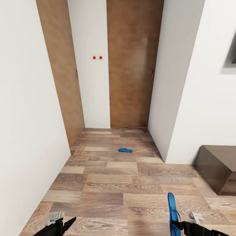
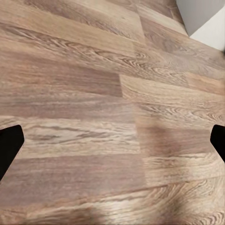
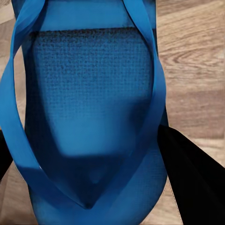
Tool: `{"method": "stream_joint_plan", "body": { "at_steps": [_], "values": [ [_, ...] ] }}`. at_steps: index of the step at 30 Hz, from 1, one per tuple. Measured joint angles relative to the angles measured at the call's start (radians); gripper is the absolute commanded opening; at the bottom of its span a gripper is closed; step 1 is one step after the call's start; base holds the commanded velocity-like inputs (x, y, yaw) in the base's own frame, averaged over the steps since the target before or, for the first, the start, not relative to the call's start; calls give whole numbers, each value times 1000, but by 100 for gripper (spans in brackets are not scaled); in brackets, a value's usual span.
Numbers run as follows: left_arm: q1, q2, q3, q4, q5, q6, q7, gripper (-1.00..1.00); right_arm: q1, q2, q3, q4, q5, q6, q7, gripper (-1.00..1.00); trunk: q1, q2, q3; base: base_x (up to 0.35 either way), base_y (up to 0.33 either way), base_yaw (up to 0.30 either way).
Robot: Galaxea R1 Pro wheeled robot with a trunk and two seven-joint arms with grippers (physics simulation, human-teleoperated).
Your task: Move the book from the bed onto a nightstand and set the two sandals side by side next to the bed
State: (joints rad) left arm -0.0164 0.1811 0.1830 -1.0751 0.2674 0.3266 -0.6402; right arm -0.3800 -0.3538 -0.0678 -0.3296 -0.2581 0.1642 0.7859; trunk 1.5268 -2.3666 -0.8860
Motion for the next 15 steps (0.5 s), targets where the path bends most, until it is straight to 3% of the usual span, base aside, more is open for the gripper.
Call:
{"method": "stream_joint_plan", "body": {
  "at_steps": [15],
  "values": [
    [0, 0, 0, 0, 0, 0, 0, 100, 0, 1, 0, 0, 0, 0, 0, -100, 0, 0, 0, 329, 0, 0]
  ]
}}
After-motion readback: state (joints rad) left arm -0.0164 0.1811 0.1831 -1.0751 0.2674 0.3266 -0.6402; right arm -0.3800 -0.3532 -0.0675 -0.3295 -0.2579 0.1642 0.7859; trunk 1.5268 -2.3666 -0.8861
